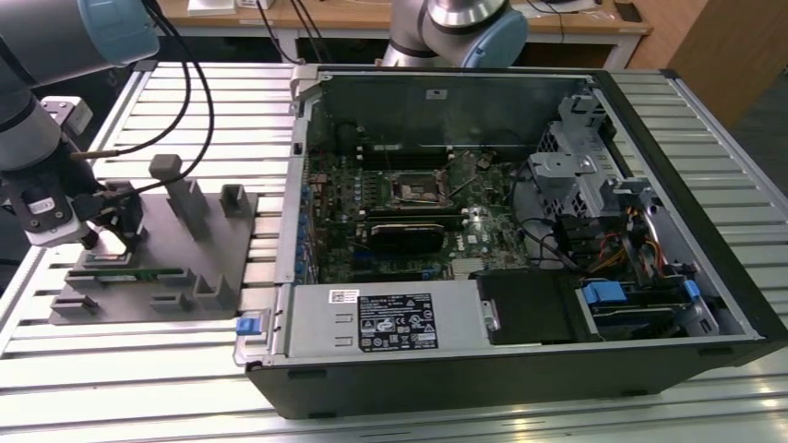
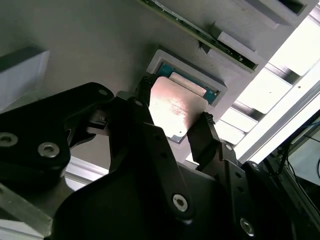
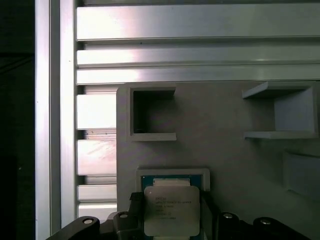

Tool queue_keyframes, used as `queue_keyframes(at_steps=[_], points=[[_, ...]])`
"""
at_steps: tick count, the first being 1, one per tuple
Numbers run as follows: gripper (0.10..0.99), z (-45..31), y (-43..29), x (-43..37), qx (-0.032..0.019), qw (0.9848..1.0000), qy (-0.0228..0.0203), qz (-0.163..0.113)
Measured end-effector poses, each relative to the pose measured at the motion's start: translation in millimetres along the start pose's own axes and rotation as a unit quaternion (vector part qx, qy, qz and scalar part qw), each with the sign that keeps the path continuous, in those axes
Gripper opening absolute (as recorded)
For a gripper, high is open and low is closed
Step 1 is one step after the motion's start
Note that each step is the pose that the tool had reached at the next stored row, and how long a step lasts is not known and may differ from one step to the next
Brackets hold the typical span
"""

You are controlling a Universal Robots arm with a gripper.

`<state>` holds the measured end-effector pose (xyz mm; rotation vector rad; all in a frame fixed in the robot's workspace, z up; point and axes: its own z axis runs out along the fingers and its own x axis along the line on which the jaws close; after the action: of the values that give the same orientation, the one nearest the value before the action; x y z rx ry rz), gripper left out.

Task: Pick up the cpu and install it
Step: 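Pick up the cpu and move it towards the insertion slot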

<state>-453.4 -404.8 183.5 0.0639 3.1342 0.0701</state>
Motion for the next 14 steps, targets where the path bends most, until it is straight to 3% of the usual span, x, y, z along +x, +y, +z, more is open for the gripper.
queue_keyframes(at_steps=[4,14], points=[[0.545,-0.4,0.1,0.0,-0.0004,1.0,-0.0001,-0.001],[0.545,-9.7,0.4,0.0,-0.0004,1.0,0.0002,-0.005]])
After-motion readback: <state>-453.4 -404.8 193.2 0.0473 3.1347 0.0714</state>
